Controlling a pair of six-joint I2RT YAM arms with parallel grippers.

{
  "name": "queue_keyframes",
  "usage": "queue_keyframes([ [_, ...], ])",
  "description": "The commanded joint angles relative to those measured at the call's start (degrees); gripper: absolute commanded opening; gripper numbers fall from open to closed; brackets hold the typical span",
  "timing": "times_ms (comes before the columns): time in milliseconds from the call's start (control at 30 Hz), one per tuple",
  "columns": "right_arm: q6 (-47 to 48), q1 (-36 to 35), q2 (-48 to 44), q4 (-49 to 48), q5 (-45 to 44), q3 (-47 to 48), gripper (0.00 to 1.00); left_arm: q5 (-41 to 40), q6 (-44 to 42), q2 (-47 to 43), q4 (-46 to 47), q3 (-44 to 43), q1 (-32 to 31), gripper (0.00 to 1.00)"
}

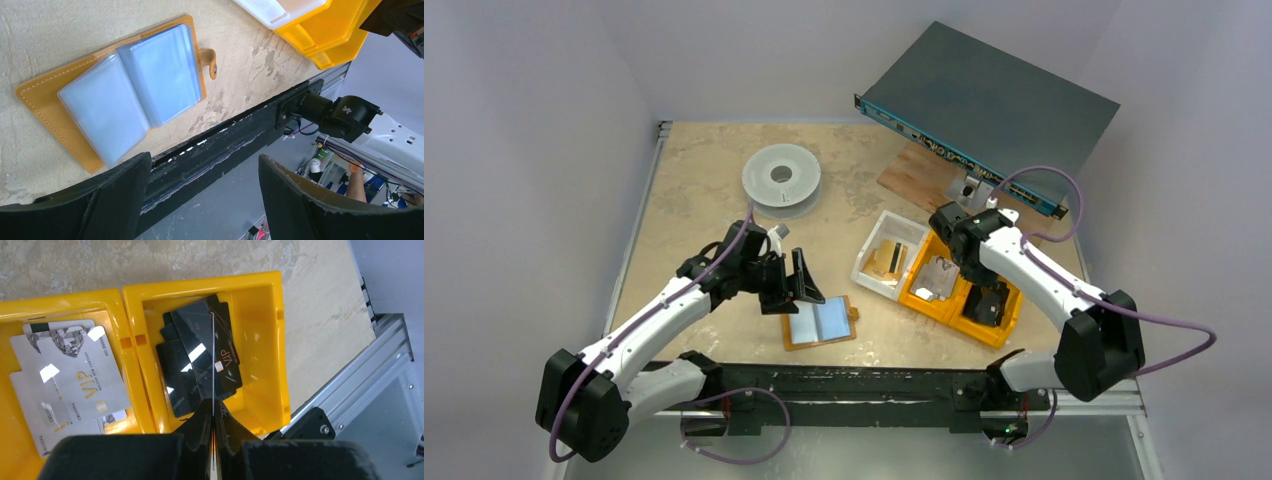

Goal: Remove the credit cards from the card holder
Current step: Place the credit card in the storage box.

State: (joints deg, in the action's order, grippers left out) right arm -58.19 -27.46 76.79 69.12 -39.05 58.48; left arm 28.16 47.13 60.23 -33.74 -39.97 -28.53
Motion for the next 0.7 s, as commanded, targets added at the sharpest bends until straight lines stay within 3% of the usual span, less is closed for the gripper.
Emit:
queue_keyframes([
  [0,3.0,0.3,2.0,0.0,0.9,0.8,0.0,1.2,-1.4,-0.9,-0.4,-2.5,-0.2,0.78],
  [267,3.4,0.3,0.2,0.5,1.7,1.2,0.0,2.4,-1.5,-0.9,0.5,-2.5,-0.2,0.79],
  [367,4.3,0.3,-0.9,0.1,2.5,1.3,0.08,2.4,-1.3,-0.8,1.0,-2.5,-0.2,0.79],
  [500,5.0,0.3,-2.8,0.2,3.1,1.6,0.27,2.3,-1.0,-0.7,1.2,-2.3,-0.2,0.79],
  [667,6.7,0.3,-5.1,-0.5,4.2,1.9,0.32,1.2,0.0,-0.8,1.3,-1.5,-0.2,0.79],
])
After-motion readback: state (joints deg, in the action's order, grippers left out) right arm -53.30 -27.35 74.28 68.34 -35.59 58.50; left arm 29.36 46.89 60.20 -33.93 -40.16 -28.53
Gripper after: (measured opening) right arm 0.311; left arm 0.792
